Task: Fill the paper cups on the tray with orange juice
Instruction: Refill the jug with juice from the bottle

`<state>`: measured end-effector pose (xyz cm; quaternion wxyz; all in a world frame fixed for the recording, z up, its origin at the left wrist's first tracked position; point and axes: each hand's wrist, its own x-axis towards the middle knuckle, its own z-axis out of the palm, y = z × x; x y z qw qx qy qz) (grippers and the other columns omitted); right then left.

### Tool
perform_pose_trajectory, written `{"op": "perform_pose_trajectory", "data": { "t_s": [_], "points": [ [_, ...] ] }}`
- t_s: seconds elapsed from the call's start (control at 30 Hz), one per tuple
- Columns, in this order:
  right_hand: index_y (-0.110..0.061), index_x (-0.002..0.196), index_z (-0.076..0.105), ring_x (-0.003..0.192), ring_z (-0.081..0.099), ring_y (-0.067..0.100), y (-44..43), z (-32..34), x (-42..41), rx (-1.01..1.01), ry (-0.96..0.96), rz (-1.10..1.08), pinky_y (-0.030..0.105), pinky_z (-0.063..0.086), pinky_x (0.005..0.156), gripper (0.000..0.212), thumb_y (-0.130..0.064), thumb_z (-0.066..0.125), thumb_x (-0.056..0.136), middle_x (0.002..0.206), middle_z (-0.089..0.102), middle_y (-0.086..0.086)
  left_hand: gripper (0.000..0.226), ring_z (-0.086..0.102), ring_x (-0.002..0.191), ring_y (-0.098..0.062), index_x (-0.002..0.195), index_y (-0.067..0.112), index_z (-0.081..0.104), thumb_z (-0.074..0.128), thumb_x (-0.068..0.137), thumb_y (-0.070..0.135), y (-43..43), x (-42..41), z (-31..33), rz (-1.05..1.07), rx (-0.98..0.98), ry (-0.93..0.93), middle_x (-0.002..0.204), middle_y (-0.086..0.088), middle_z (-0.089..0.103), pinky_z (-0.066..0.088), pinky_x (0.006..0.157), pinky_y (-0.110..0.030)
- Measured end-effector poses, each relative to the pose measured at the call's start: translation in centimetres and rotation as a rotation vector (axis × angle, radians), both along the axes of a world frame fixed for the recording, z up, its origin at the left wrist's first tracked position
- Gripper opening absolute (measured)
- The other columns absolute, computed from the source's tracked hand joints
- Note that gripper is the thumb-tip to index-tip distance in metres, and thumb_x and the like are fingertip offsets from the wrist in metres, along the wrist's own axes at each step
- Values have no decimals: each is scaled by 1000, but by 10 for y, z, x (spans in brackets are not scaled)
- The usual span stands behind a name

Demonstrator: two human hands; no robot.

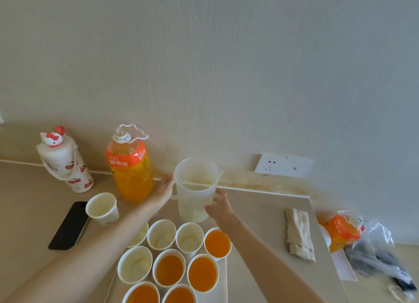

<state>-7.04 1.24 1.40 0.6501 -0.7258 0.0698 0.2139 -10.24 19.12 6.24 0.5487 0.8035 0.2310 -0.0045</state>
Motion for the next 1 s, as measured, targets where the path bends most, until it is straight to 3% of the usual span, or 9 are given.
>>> {"op": "perform_pose_trajectory", "data": {
  "t_s": [0.23, 0.37, 0.5, 0.63, 0.73, 0.83, 1.0],
  "points": [
    [-17, 120, 34, 86, 54, 10, 1, -15, 8, -9, 33, 33, 14, 46, 57, 54, 20, 50, 85, 106, 51, 6, 49, 42, 131, -35, 136, 4, 47, 26, 105, 36, 4, 0, -12, 15, -61, 40, 140, -23, 46, 32, 108, -43],
    [-14, 134, 35, 107, 53, 23, -1, -13, 9, -26, 66, 50, 24, 48, 72, 54, 13, 48, 89, 122, 50, 13, 47, 40, 134, -27, 142, 17, 43, 26, 105, 39, 4, 0, -11, -1, -51, 55, 145, -9, 45, 31, 108, -37],
    [-14, 151, 24, 117, 52, 28, -9, 9, 9, -274, 47, 65, 36, 49, 89, 74, 12, 47, 86, 137, 47, 16, 45, 36, 136, -24, 145, 18, 37, 27, 105, 37, 2, -4, -5, -14, -19, 51, 148, -3, 40, 31, 107, -35],
    [-7, 144, 33, 126, 47, 32, -23, 54, 5, -469, -180, -133, 35, 45, 98, 65, 17, 37, 84, 141, 43, 16, 39, 50, 122, -32, 133, 15, 48, 33, 104, 37, 9, -12, 5, -4, 5, 63, 126, -11, 55, 43, 96, -42],
    [-5, 134, 44, 121, 48, 29, -17, 89, 8, -506, -412, -208, 30, 42, 91, 62, 19, 37, 78, 134, 45, 13, 25, 56, 110, -30, 112, 13, 57, 40, 102, 30, 23, -17, 19, -21, 31, 94, 115, -10, 59, 43, 83, -34],
    [-6, 131, 50, 117, 50, 23, 10, 118, 9, -540, -553, -131, 22, 36, 83, 56, 16, 37, 81, 131, 48, 9, 20, 56, 85, -25, 83, 14, 55, 47, 99, 21, 43, -25, 32, -49, 76, 123, 93, -8, 59, 45, 67, -29],
    [-9, 135, 50, 125, 47, 23, 76, 137, 1, -530, -700, 100, 25, 40, 95, 57, 13, 37, 84, 135, 52, 10, 24, 60, 87, -21, 104, 3, 61, 52, 97, 24, 91, -43, 38, -66, 190, 204, 100, -11, 65, 43, 62, -25]
  ]
}}
